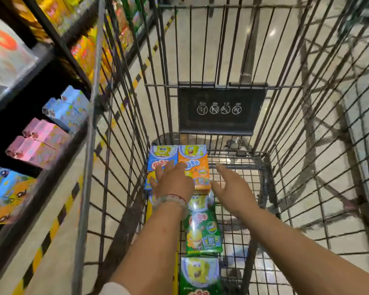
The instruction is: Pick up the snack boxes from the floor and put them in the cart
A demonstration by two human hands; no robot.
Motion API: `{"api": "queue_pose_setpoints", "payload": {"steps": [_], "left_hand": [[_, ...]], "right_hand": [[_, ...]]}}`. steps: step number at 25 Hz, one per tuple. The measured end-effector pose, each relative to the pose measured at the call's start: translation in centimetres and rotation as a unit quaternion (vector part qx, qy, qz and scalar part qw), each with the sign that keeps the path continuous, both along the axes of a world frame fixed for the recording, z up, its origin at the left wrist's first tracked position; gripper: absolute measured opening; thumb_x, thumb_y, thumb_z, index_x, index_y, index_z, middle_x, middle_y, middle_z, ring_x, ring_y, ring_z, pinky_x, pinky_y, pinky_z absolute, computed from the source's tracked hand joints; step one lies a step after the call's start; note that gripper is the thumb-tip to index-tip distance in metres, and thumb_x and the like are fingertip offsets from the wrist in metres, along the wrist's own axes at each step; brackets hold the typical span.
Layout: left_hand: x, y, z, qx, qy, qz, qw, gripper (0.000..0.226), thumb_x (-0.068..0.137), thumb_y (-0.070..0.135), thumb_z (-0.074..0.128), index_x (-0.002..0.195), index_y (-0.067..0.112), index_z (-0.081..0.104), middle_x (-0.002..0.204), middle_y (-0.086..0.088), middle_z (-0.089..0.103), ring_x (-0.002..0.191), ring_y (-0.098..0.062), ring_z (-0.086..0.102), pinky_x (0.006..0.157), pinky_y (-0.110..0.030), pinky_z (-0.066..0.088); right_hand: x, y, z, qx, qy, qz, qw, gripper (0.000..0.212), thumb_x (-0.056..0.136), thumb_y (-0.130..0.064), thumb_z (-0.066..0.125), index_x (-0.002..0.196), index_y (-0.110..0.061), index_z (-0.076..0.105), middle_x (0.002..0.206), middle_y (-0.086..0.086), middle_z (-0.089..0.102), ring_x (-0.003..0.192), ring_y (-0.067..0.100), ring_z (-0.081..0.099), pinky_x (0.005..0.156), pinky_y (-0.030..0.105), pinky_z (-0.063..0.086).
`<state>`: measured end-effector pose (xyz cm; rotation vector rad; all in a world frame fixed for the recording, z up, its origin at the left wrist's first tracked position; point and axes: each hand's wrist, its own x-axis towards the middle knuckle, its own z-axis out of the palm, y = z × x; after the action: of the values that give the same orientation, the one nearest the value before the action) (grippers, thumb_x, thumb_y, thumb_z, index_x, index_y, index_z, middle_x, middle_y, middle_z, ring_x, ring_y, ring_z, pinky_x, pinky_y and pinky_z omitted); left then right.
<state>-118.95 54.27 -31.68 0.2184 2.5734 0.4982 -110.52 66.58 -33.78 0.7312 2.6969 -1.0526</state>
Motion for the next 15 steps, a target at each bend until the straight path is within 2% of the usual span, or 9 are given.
{"api": "queue_pose_setpoints", "payload": {"steps": [3,6,8,9,12,13,15], "left_hand": [[-1.6,0.3,7.1,0.116,0.004,-0.042,0.992,0.052,0.087,0.011,0.049,0.137,0.02,0.041,0.141,-0.006,0.046,0.129,-0.027,0.04,0.104,-0.033,0.035],[-3.9,-1.5,16.8,0.196,0.004,-0.108,0.975,0.046,0.087,0.008,0.053,0.131,0.019,0.049,0.128,0.0,0.054,0.11,-0.019,0.054,0.083,-0.015,0.04],[-5.0,-3.6,23.8,0.222,0.013,-0.144,0.964,0.035,0.085,0.007,0.054,0.118,0.019,0.057,0.112,0.001,0.057,0.098,-0.016,0.055,0.071,-0.008,0.041],[-5.2,-4.9,27.0,0.228,0.021,-0.155,0.961,0.029,0.081,0.014,0.057,0.11,0.021,0.058,0.106,0.001,0.058,0.099,-0.017,0.056,0.075,-0.008,0.042],[-5.0,-8.6,37.0,0.229,0.095,-0.184,0.951,0.036,0.061,0.046,0.055,0.096,0.038,0.056,0.107,0.007,0.06,0.108,-0.017,0.057,0.096,-0.026,0.044],[-4.6,-9.9,40.2,0.229,0.117,-0.197,0.946,0.033,0.064,0.048,0.056,0.096,0.042,0.054,0.109,0.01,0.059,0.109,-0.015,0.057,0.098,-0.03,0.044],[-2.8,-12.5,46.5,0.243,0.153,-0.211,0.934,0.022,0.085,0.032,0.059,0.105,0.039,0.054,0.114,0.013,0.057,0.111,-0.01,0.055,0.1,-0.029,0.043]], "right_hand": [[-1.4,1.3,7.0,0.035,0.012,-0.005,0.999,0.054,0.094,-0.031,0.051,0.145,-0.022,0.035,0.142,0.004,0.049,0.127,0.021,0.046,0.099,0.029,0.036],[-2.5,1.7,15.7,0.035,0.038,0.016,0.999,0.055,0.096,-0.032,0.048,0.148,-0.026,0.031,0.14,0.003,0.051,0.121,0.022,0.053,0.096,0.029,0.041],[-2.4,1.6,22.0,0.046,0.063,0.045,0.996,0.055,0.097,-0.034,0.047,0.149,-0.029,0.027,0.148,-0.001,0.042,0.13,0.019,0.045,0.102,0.026,0.035],[-2.1,1.4,25.2,0.061,0.077,0.062,0.993,0.055,0.098,-0.035,0.046,0.148,-0.03,0.027,0.15,-0.003,0.038,0.134,0.017,0.04,0.104,0.024,0.032],[-0.9,0.9,35.4,0.098,0.14,0.093,0.981,0.052,0.098,-0.035,0.047,0.147,-0.033,0.03,0.15,-0.007,0.037,0.136,0.014,0.037,0.105,0.021,0.029],[-0.5,0.6,38.6,0.102,0.16,0.098,0.977,0.052,0.097,-0.035,0.048,0.146,-0.034,0.031,0.149,-0.009,0.038,0.135,0.013,0.038,0.106,0.022,0.029],[0.5,-0.4,44.3,0.09,0.199,0.112,0.97,0.052,0.096,-0.037,0.051,0.144,-0.038,0.033,0.146,-0.011,0.042,0.133,0.013,0.041,0.108,0.026,0.032]]}}
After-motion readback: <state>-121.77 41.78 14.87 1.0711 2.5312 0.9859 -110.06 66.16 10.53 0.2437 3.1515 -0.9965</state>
